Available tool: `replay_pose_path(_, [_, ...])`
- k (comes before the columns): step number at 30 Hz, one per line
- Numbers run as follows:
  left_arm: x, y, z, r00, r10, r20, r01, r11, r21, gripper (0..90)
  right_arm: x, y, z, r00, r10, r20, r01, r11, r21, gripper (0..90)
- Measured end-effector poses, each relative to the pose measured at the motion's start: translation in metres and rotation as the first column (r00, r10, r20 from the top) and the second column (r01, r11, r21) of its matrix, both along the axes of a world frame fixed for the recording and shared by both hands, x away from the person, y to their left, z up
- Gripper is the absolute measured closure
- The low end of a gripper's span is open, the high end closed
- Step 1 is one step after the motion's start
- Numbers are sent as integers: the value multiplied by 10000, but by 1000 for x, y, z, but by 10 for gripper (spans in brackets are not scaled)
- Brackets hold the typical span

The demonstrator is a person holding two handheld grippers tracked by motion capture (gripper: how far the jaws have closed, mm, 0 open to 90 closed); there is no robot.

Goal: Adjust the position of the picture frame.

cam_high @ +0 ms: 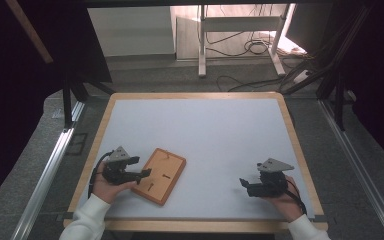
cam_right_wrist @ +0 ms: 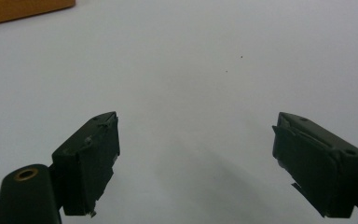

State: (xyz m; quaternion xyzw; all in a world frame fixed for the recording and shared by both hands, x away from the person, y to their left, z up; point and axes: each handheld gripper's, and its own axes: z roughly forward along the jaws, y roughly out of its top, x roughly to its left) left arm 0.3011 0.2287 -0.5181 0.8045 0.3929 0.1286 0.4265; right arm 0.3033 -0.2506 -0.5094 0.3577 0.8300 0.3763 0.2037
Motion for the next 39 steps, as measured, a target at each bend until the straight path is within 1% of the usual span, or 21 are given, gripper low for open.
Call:
replay_pose_path(2, [-1,1,0,10000,-53,73,53,10000,-37,278,0,0,-1,10000,20,19,-20,10000,-26,146])
replay_pose_path(6, [2,3,-1,10000,-65,6,65,9999,-116,282,3,1,-3,10000,62,-5,-62,9999,-82,146])
replay_pose_path(8, [3,3,-1,9999,-167,-23,167,9998,-115,288,5,2,-6,10000,43,-36,-44,9996,-294,146])
replay_pose_path(12, [4,1,-1,9998,-218,-5,218,9997,-115,292,5,2,-6,9999,86,-111,-90,9995,-313,149])
replay_pose_path(15, [4,-3,0,9995,-313,20,313,9995,-11,292,2,2,-4,9999,105,-37,-106,9998,-182,167])
replay_pose_path(17, [4,-7,0,9992,-397,112,395,9991,179,292,1,2,-3,9999,96,-46,-97,9999,-118,171])
replay_pose_path(19, [4,-10,1,9984,-529,178,526,9985,166,292,1,2,-2,9999,95,-33,-95,9999,-53,172])
replay_pose_path(21, [6,-12,1,9983,-563,171,558,9981,250,294,2,3,-3,9999,112,-18,-112,9999,-64,171])
replay_pose_path(23, [12,-18,2,9974,-693,189,685,9968,422,304,2,3,-3,9999,123,-46,-123,9999,-65,167])
replay_pose_path(24, [12,-18,2,9974,-693,189,685,9968,422,306,2,3,-3,9999,123,-46,-123,9999,-65,167])
replay_pose_path(27, [19,-27,3,9946,-1020,204,1002,9922,739,311,1,4,-3,9999,150,-41,-150,9999,-61,164])
replay_pose_path(29, [24,-34,3,9926,-1202,169,1185,9895,830,317,-2,3,-3,9997,213,-130,-211,9997,114,164])
replay_pose_path(30, [24,-34,3,9926,-1202,169,1185,9895,830,318,-3,3,-3,9996,228,-163,-226,9996,139,164])
replay_pose_path(31, [29,-39,4,9915,-1286,182,1264,9878,908,320,-4,3,-3,9996,224,-151,-221,9996,163,164])
replay_pose_path(33, [31,-41,4,9912,-1307,210,1282,9874,923,321,-4,2,-3,9997,220,-124,-219,9997,137,164])
replay_pose_path(35, [40,-46,4,9900,-1402,168,1381,9861,924,329,-5,0,-3,9998,125,-125,-123,9998,140,163])
replay_pose_path(36, [40,-46,4,9900,-1402,168,1381,9861,924,334,-5,0,-3,9999,108,-130,-106,9999,132,163])
replay_pose_path(37, [45,-50,4,9883,-1522,131,1504,9846,890,342,-5,-1,-4,9999,72,-141,-70,9999,133,164])
replay_pose_path(38, [45,-50,4,9883,-1522,131,1504,9846,890,361,-5,-1,-4,9999,72,-141,-70,9999,133,164])
replay_pose_path(39, [49,-52,3,9851,-1712,172,1694,9824,787,372,-6,-2,-5,9998,51,-177,-49,9999,148,163])
